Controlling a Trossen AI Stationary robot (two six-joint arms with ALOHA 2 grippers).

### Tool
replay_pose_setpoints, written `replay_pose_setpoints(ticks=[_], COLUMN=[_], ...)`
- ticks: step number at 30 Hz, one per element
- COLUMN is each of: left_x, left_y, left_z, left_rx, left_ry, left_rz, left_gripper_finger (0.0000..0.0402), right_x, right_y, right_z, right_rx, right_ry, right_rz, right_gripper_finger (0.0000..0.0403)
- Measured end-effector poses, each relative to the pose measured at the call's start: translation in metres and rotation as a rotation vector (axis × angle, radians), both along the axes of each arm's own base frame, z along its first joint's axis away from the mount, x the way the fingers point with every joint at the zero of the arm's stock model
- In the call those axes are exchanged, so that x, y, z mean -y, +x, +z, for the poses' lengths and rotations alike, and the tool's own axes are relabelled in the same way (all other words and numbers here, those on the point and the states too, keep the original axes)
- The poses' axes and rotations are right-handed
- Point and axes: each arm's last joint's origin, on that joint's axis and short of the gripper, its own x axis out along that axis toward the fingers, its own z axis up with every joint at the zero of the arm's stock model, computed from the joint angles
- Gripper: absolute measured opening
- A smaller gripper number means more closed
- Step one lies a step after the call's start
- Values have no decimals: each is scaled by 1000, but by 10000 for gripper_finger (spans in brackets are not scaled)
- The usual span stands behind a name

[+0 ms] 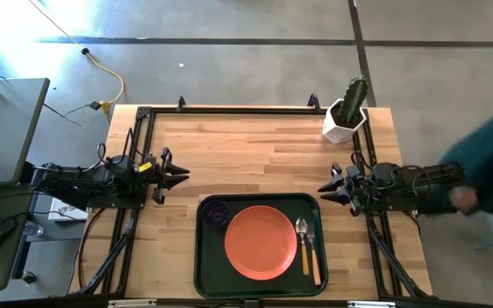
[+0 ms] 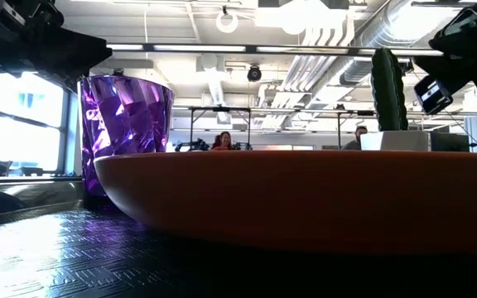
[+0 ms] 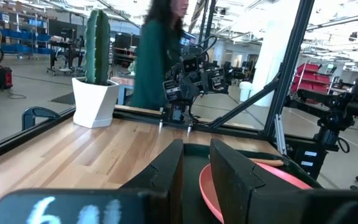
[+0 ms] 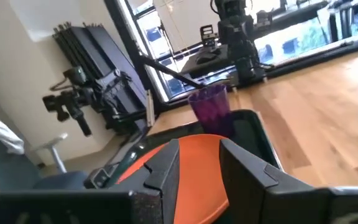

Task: Pick and place plate/cup/fork/spoon on tray
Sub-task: Return to Home Position

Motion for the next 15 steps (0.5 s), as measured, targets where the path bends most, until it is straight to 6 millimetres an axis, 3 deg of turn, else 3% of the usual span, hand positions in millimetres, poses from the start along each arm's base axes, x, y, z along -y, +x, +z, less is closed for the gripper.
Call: replay_pose_setpoints(ticks=[5, 15], left_x=[0, 0], left_y=[0, 0], left_z=[0, 0], left_rx=[-1, 0], left_ry=[0, 0], left_rz=[0, 0], left_gripper_finger=[71, 71], right_x=[0, 0], right_y=[0, 0], right_z=[0, 0], right_rx=[24, 4], right_ry=[-109, -28], right_rz=[-3, -2], right_gripper_finger=[103, 103])
